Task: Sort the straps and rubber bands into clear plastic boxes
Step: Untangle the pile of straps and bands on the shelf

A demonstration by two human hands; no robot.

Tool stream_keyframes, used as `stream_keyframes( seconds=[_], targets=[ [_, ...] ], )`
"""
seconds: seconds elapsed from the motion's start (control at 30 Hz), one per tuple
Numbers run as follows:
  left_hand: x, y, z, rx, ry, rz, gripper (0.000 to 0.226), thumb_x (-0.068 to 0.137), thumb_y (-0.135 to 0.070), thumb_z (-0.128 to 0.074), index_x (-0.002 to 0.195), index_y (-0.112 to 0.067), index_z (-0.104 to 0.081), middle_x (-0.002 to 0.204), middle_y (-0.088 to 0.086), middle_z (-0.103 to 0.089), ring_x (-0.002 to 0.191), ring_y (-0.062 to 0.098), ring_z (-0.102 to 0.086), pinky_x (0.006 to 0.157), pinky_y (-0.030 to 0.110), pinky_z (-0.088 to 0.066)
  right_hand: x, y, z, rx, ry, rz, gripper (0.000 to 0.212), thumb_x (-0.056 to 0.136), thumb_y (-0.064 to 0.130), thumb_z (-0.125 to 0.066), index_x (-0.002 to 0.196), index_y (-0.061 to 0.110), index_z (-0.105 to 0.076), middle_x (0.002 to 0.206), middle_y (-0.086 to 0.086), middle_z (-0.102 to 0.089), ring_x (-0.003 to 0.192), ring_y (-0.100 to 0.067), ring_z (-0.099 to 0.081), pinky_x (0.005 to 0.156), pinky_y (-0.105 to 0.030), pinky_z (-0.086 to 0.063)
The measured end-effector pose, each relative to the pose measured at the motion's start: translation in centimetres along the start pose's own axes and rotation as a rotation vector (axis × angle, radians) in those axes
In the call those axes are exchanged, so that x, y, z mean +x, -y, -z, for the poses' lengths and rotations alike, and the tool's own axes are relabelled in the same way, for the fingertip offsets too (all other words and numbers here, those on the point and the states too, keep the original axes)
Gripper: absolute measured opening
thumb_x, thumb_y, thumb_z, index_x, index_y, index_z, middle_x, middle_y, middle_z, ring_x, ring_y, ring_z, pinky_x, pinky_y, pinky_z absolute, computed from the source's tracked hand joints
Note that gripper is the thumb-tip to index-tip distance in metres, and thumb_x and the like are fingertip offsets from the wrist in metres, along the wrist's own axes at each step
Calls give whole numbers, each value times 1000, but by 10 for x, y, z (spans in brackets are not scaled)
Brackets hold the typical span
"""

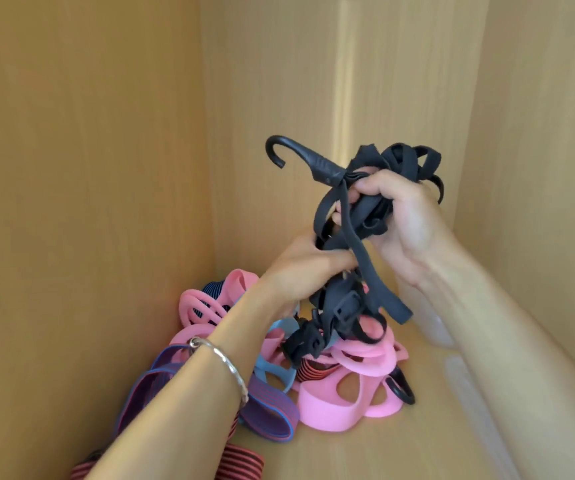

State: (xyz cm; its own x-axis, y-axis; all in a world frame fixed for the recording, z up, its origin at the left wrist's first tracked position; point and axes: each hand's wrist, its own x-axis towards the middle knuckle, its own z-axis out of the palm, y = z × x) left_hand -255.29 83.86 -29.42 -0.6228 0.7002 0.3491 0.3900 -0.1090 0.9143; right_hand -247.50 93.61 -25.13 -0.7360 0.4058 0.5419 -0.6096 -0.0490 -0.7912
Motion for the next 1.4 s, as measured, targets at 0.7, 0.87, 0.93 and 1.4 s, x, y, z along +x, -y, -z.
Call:
stream_keyframes(
  seconds=[0.7, 0.87, 0.93, 1.4],
  targets=[
    [-2, -25, 6, -172, -443, -22, 39, 85, 5, -40, 111, -23, -47, 88, 3, -58, 73, 18, -57, 60, 30, -51, -5, -55, 14, -346, 430, -174, 74, 71, 9, -83, 132, 27, -45, 118, 1, -65, 107, -8, -65, 91, -26, -53],
    [-2, -31, -1, -241, -299, -149, 43, 84, 5, -52, 108, -30, -48, 98, 5, -60, 86, 21, -62, 73, 33, -53, 1, -46, 16, -359, 283, -141, 70, 58, 12, -81, 121, 19, -52, 110, -13, -69, 102, -27, -68, 92, -49, -54],
    [0, -28, 1, -220, -245, -173, 49, 74, -3, -63, 110, -33, -47, 105, 4, -60, 95, 20, -63, 86, 36, -54, 4, -42, 16, -489, 215, -68, 62, 60, 15, -78, 117, 17, -54, 104, -11, -70, 98, -27, -69, 90, -49, -55],
    [-5, -2, -47, 996, 201, 128, 24, 96, -28, -42, 87, -11, -58, 92, 11, -60, 96, 32, -57, 63, 30, -37, 29, -15, 76, -443, -595, 106, 46, 75, 9, -66, 114, 25, -47, 98, 11, -59, 84, -10, -61, 81, -35, -54]
  ],
)
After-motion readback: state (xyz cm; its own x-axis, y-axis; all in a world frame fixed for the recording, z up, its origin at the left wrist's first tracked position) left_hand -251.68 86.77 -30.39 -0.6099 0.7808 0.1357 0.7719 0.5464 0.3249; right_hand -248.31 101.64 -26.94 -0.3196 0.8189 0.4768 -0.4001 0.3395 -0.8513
